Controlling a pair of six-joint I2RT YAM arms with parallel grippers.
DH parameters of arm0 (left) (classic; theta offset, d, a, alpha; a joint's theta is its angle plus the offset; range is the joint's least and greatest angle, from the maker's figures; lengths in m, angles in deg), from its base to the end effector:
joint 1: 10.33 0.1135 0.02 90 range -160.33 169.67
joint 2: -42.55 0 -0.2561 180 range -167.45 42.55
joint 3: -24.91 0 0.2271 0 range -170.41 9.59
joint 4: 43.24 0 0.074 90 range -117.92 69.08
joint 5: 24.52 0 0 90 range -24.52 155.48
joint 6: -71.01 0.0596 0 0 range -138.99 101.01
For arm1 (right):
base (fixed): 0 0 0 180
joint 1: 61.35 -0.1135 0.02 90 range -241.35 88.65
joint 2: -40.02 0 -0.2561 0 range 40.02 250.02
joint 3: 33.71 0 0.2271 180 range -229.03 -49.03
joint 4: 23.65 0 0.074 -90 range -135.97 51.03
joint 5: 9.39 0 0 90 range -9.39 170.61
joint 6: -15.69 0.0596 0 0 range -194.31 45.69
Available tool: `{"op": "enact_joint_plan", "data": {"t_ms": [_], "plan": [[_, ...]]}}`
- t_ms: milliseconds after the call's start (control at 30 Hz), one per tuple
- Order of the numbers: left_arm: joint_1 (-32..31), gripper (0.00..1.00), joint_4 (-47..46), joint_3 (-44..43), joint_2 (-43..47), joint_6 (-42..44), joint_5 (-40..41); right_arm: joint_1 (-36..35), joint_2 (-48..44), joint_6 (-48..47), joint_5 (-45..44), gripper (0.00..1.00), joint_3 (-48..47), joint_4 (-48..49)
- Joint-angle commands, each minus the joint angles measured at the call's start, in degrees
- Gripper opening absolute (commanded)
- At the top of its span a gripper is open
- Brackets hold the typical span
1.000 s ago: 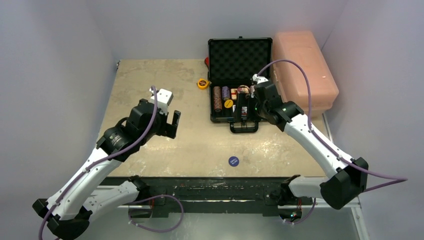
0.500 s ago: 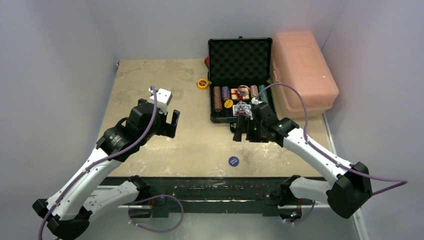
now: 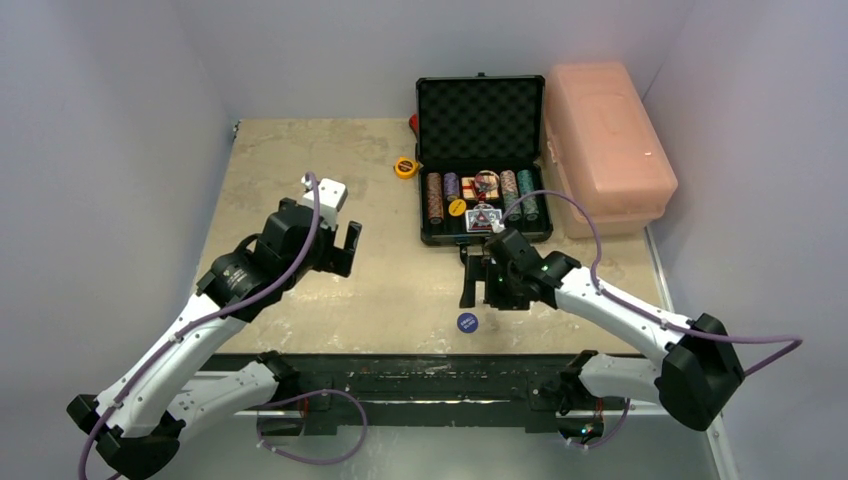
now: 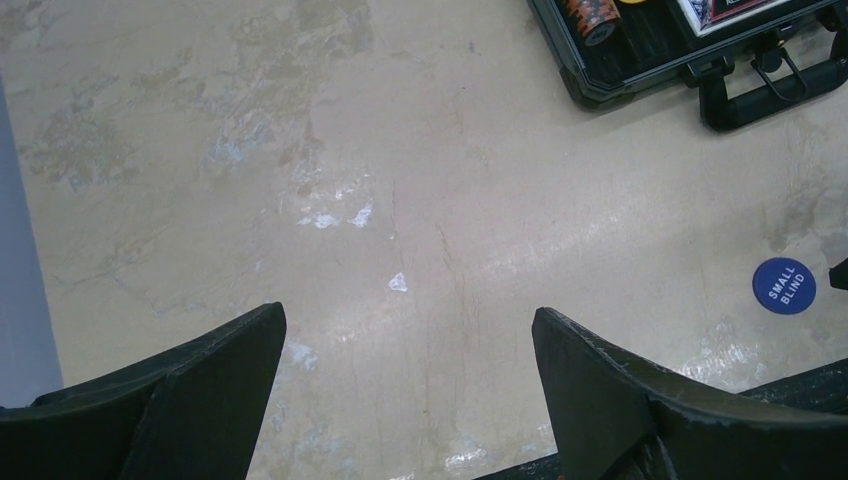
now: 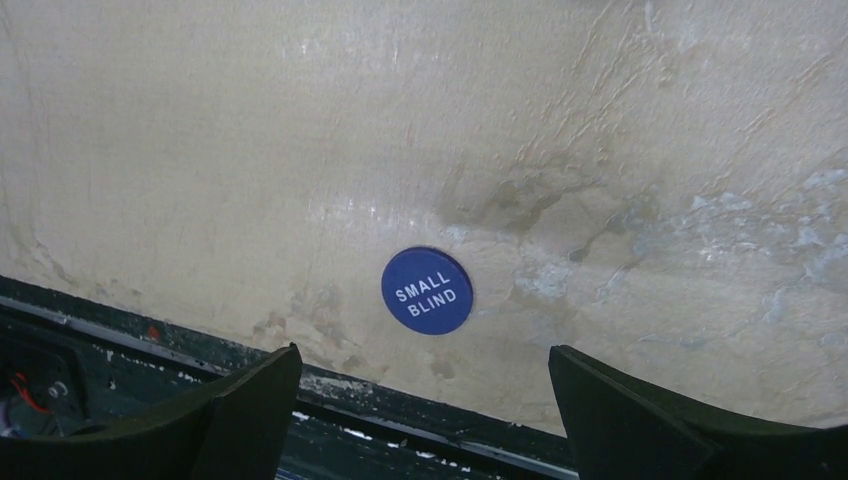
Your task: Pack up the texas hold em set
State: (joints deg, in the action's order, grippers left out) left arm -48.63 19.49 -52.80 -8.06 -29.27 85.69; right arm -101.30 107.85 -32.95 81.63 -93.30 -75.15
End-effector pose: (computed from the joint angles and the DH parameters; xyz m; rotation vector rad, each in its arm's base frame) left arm 0.1424 -0.0863 0.3392 0.3283 2.1258 -0.1046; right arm 0.1645 0.1391 0.2027 0.0268 2.7093 0.4956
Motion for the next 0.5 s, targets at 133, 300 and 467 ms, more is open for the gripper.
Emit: {"op": "enact_joint_plan", "data": {"t_ms": [133, 300, 467], "plan": [[0.25, 0.93, -1.50, 0.25, 0.55, 1.06, 0.45, -5.12, 3.41, 6.28, -4.98, 0.99, -0.26, 0.12], [0.20, 0.93, -1.46, 0.12, 0.41, 0.96, 0.45, -7.32, 6.80, 7.53, -7.67, 0.98, -1.88, -0.56], [0.27, 0.94, -1.05, -0.40, 0.46, -0.51, 3.24, -8.82, 10.67, 7.85, -8.09, 0.94, -3.33, 0.18]]}}
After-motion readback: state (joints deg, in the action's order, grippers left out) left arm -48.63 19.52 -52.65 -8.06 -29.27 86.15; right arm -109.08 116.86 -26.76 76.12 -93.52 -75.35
